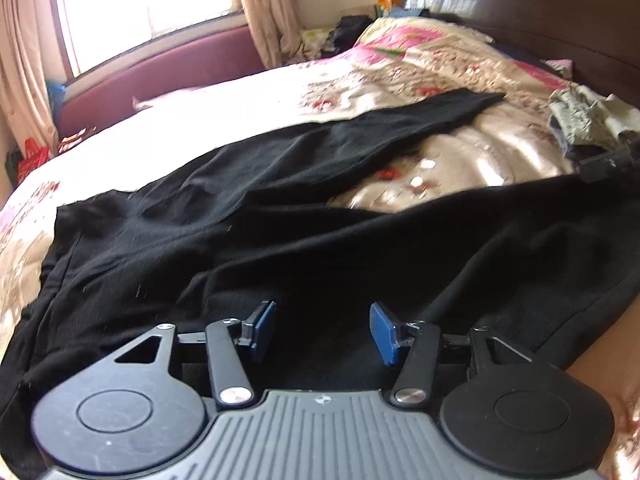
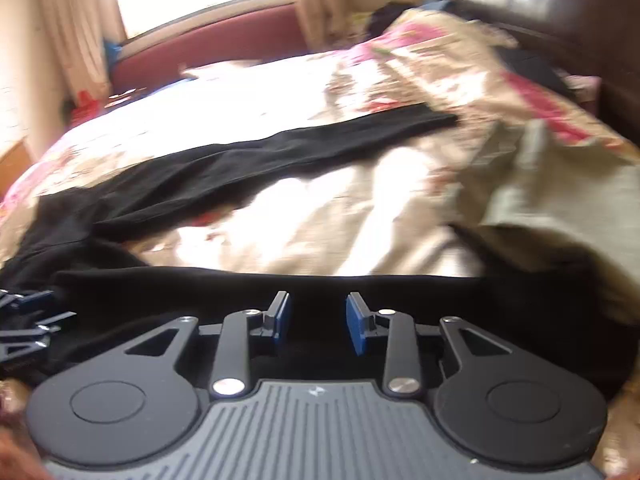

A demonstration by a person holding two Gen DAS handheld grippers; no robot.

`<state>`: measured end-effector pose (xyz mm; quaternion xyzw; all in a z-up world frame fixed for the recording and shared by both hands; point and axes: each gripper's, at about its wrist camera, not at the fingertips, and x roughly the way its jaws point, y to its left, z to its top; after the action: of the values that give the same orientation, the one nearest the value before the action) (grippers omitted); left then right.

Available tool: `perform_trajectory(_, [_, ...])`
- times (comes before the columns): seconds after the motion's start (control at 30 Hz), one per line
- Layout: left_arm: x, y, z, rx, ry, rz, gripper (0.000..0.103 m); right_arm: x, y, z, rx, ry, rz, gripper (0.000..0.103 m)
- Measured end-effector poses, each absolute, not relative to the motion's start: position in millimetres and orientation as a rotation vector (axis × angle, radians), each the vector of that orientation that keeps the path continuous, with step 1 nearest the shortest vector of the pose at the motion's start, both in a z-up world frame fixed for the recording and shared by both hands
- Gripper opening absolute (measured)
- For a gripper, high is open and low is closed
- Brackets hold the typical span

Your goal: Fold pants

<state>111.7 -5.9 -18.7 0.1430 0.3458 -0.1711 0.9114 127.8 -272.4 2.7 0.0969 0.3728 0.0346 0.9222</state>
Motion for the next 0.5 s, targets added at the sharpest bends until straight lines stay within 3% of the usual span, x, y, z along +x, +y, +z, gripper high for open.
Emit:
perform_trajectory(0.23, [114, 34, -11, 0.214, 0.769, -0.364, 0.067, 215, -184, -45, 0.075, 0.972, 0.281, 0.039])
perform_trajectory(0.5, [206, 88, 24, 0.305, 0.631, -0.328, 0.068, 295, -148, -4, -0.195, 0.857, 0.398, 0.038])
